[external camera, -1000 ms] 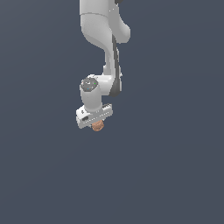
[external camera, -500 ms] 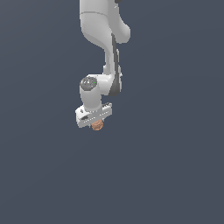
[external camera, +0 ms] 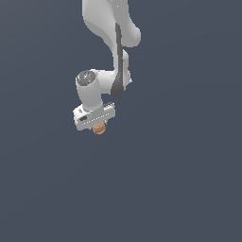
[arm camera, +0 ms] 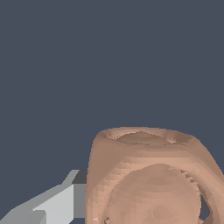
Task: Pick up the object and move it to a goal position.
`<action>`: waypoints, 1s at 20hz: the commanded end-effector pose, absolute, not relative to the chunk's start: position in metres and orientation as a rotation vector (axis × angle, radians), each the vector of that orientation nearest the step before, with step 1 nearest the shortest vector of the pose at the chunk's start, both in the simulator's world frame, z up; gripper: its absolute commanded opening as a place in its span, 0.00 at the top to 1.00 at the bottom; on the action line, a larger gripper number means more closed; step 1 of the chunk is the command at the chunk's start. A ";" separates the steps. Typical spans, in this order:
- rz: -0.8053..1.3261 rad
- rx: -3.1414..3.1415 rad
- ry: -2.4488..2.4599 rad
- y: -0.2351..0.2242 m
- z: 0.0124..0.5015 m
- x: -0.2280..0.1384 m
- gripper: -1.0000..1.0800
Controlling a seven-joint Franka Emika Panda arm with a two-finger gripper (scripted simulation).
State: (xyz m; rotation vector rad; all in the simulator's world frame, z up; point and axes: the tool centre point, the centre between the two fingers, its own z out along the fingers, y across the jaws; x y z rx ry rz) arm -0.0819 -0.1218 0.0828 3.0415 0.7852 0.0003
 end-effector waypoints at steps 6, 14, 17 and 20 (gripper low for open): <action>0.002 3.043 0.786 -0.165 0.142 -0.107 1.00; 0.002 3.043 0.786 -0.203 0.193 -0.127 1.00; 0.002 3.043 0.786 -0.211 0.204 -0.131 1.00; 0.001 3.043 0.786 -0.216 0.210 -0.133 1.00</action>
